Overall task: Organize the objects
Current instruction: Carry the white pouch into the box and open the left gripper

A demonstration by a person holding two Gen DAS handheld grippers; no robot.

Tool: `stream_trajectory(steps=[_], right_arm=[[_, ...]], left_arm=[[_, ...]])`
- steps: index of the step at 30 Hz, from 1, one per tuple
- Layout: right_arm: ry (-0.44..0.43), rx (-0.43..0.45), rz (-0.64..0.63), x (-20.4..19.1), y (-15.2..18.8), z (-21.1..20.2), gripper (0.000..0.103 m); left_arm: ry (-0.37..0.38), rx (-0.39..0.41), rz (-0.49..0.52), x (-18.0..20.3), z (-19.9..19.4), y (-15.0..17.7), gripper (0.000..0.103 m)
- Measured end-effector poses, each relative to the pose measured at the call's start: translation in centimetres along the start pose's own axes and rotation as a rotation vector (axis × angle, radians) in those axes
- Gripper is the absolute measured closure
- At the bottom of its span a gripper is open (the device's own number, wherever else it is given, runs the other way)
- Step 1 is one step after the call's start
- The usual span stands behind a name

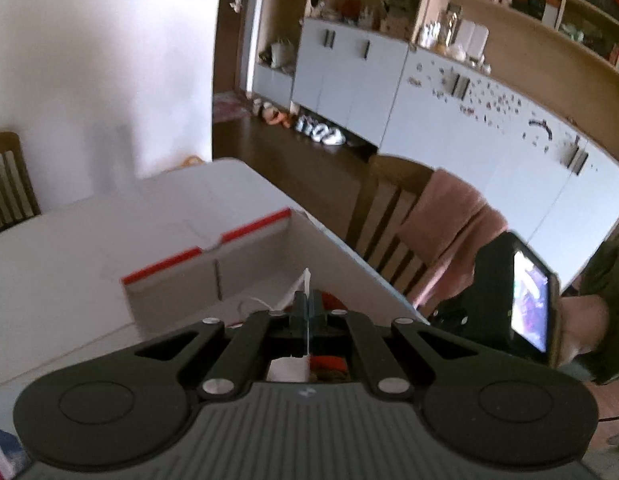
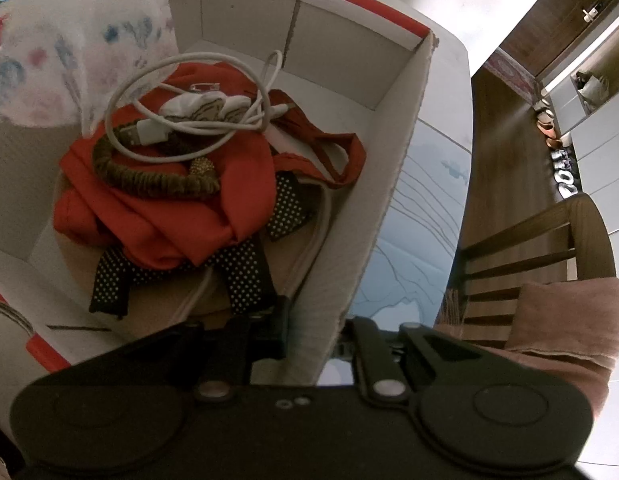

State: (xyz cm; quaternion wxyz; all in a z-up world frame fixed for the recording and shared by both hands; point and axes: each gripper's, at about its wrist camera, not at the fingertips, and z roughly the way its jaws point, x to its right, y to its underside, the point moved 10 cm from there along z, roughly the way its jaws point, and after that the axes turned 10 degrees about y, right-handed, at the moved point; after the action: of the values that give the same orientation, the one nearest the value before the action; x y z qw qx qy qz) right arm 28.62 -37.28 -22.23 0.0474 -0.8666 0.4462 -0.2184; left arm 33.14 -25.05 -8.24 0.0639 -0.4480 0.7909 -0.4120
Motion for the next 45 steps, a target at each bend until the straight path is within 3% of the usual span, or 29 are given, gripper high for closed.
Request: stream_trajectory(steps=[14, 24, 29, 32, 34, 45], right_arm=[[-0.001, 0.001, -0.003, 0.1, 0.1, 0.1, 0.092], [-0.004, 0.002, -0.002, 0.1, 0.1, 0.2, 0.091], [-0.002, 0.003, -0.007, 0.1, 0.1, 0.2, 0.091], [0.0, 0.005, -0.011, 0.1, 0.0, 0.3, 0.091], [0.002, 0.007, -0.015, 0.1, 0.0, 0.3, 0.091], [0.013, 0.008, -0.029, -0.1, 0.0, 0.2, 0.09]], left_arm=[[0.044, -0.191, 0.012, 1.4, 7.4, 4.0, 0.103], [0.05, -0.28, 0.019, 1.5, 7.7, 7.3, 0.101], [0.034, -0.284, 0.044, 1.8, 7.0, 8.0, 0.091], [0.031, -0.271, 0.046, 1.9, 6.2, 8.4, 0.06], [0.026, -0.252, 0.041, 1.9, 5.4, 8.4, 0.045], [0.01, -0.111, -0.026, 2.0, -0.3, 7.4, 0.039]])
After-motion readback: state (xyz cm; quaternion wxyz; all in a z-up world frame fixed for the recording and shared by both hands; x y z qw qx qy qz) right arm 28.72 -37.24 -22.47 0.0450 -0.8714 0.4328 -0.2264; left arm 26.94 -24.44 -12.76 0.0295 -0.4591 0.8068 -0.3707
